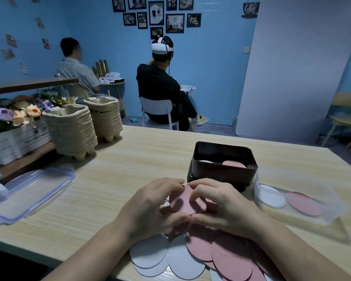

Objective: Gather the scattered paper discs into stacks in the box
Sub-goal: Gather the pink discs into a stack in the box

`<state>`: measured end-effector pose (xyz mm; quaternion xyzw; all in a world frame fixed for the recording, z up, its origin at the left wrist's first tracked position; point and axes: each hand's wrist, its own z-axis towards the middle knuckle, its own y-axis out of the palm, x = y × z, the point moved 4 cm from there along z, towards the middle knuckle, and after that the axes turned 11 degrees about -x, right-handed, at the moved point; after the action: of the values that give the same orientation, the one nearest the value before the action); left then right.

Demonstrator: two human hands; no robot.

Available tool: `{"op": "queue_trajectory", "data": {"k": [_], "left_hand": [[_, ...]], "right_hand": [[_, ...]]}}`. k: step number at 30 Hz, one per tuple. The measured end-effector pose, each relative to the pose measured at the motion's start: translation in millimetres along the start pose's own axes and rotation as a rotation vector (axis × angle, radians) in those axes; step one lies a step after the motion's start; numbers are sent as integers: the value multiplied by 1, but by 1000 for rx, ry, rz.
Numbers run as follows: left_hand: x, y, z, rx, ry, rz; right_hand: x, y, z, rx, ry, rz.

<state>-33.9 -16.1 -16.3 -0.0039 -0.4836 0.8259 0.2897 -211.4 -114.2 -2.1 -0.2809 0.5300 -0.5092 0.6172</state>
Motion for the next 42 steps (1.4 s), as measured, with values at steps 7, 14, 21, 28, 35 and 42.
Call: {"op": "queue_trajectory", "data": {"k": [7, 14, 21, 28, 35, 42], "left_hand": [[-7, -7, -10, 68, -51, -86], [-8, -7, -11, 66, -60, -124], [-7, -4, -9, 69, -45, -117], [-9, 0, -9, 42, -39, -98], [-7, 0, -8, 12, -34, -77], [-3, -1, -7, -15, -11, -80]], "right_hand": [[1, -3, -3, 51, 29, -1], [1, -3, -3, 62, 32, 8], [0, -2, -1, 72, 26, 37], [-2, 0, 0, 50, 32, 22], [-2, -2, 0, 58, 29, 51], [-3, 0, 0, -7, 52, 38]]}}
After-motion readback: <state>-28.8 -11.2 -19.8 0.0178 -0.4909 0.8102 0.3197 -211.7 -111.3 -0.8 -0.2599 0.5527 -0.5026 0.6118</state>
